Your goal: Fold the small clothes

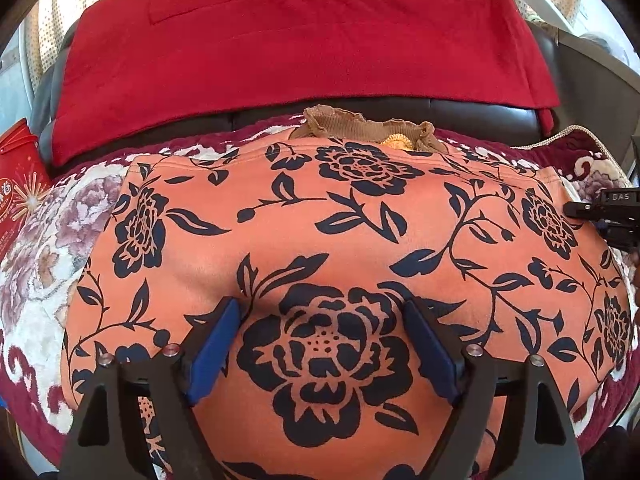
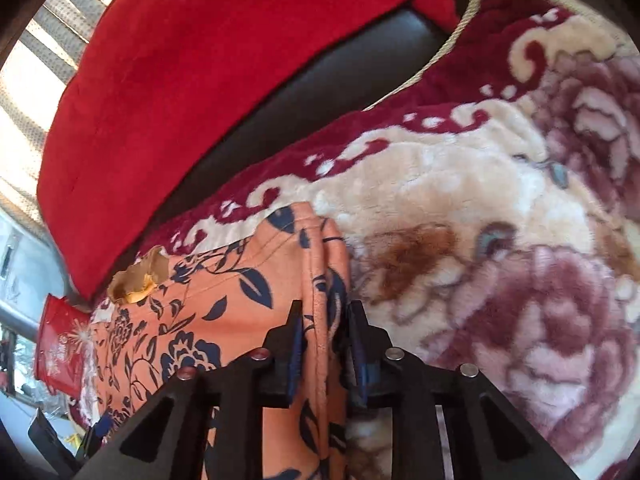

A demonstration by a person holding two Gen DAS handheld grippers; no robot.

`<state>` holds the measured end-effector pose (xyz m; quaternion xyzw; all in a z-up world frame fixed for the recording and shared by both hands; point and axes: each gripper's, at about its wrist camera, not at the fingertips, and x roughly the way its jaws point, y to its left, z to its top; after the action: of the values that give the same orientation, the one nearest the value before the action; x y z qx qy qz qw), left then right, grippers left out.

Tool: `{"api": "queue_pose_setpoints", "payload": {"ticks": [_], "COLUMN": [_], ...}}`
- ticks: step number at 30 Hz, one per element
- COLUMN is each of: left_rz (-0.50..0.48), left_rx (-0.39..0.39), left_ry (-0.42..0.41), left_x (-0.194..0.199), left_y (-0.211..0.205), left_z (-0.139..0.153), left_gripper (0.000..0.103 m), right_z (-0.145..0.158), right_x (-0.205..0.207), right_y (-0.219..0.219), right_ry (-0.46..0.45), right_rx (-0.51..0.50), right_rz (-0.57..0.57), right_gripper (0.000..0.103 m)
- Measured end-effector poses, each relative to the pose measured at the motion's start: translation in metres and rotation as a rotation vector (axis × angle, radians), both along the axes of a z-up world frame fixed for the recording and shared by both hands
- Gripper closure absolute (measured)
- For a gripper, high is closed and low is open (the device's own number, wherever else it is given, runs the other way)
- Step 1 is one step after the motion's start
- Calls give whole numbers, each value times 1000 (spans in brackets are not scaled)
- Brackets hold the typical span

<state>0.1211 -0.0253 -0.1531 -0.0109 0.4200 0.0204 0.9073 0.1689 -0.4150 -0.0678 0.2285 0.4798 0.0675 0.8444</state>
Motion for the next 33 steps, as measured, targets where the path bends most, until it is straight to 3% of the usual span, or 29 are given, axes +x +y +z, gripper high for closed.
{"api": "queue_pose_setpoints", "payload": {"ticks": [3, 7, 9, 11, 12, 14, 18, 19, 20, 21, 22, 23, 25, 28, 29, 30, 31, 33], "left_rz": [1, 1, 2, 3, 3, 2, 3, 5, 6, 7, 7, 6, 5, 6, 7, 5, 3, -4], "left_rx": [-4, -5, -5, -5, -5, -6, -5, -3, -3, -3, -4, -3, -2, 0, 2, 2, 1, -3], "left_ry": [1, 2, 2, 2, 3, 4, 2, -1, -2, -2, -2, -2, -2, -2, -3, -2, -1, -1], "left_x": [0, 0, 0, 0, 0, 0, 1, 0, 0, 0, 0, 0, 0, -1, -1, -1, -1, -1], "left_y": [0, 0, 0, 0, 0, 0, 0, -1, -1, -1, -1, 0, 0, 0, 0, 0, 0, 1], "left_z": [0, 0, 0, 0, 0, 0, -1, -1, -1, -1, -1, 0, 0, 0, 0, 0, 0, -1], "left_gripper": [18, 18, 18, 18, 18, 18, 17, 17, 17, 17, 17, 17, 17, 17, 17, 17, 17, 17], "right_z": [23, 44, 34, 3, -5, 4, 24, 25, 24, 23, 21, 20, 18, 4, -2, -5, 0, 16], "right_x": [-16, -26, -19, -6, -4, -11, -30, -32, -35, -34, -34, -33, -29, -9, -2, 4, 6, -1], "right_y": [-4, 12, 23, 18, 11, 4, -6, -9, -14, -16, -17, -16, -9, 2, 4, 7, 10, 17], "right_ry": [-47, -111, -90, 32, 48, 17, -61, -61, -54, -50, -50, -64, -68, -16, 5, 14, 3, -66], "right_rx": [-48, -28, -11, -11, 23, 0, -28, -29, -6, 21, 54, 68, 66, 66, 59, 54, 60, -7], "right_rz": [-13, 27, 74, 78, 59, 20, -35, -50, -58, -53, -43, -35, -7, 44, 52, 60, 69, 75], "right_gripper": [78, 78, 78, 80, 92, 101, 93, 89, 73, 46, 32, 24, 24, 27, 41, 81, 89, 90]}}
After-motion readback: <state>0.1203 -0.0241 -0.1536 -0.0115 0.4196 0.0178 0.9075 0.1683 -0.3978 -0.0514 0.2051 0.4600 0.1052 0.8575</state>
